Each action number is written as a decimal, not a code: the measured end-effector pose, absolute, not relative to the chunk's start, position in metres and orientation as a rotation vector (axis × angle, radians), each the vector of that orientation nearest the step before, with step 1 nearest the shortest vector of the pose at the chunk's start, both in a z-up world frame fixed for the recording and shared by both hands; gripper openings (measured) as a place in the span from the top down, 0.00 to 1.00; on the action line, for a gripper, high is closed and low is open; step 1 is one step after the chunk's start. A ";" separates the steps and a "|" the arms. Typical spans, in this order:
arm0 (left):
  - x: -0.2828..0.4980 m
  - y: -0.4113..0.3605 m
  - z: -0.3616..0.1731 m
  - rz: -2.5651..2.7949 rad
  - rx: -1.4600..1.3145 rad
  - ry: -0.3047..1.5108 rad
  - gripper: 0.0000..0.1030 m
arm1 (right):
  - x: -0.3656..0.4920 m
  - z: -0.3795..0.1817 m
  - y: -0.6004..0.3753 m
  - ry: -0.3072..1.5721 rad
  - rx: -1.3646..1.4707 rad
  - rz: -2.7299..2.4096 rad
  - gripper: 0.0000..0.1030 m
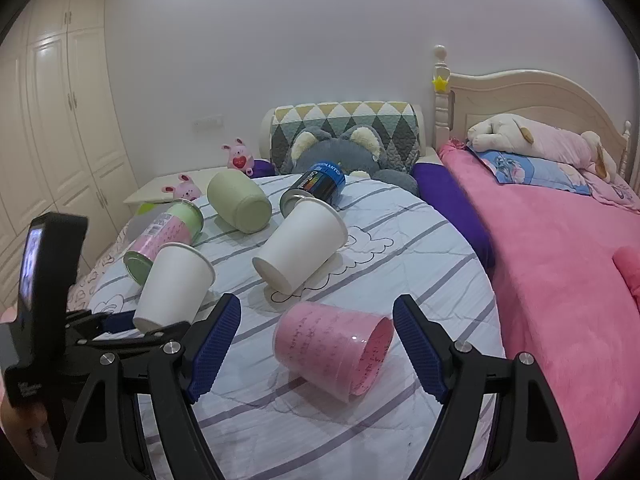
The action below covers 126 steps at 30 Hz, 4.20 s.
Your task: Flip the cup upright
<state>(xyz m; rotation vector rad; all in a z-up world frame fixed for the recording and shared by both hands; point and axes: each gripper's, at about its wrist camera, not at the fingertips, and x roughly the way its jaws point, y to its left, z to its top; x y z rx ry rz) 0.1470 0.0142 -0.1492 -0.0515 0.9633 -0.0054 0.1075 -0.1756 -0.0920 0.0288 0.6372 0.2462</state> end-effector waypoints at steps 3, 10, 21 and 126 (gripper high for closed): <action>0.138 0.018 -0.150 -0.019 -0.052 0.962 0.43 | 0.104 -0.092 -0.170 0.639 0.023 0.242 0.22; 0.120 0.026 -0.151 -0.067 -0.045 0.956 0.43 | 0.097 -0.095 -0.154 0.655 -0.004 0.237 0.22; 0.108 0.044 -0.149 -0.103 -0.093 0.963 0.13 | 0.097 -0.099 -0.131 0.700 -0.032 0.218 0.22; 0.010 -0.004 -0.028 0.045 0.011 0.493 0.00 | 0.000 -0.019 -0.188 0.344 0.006 0.191 0.20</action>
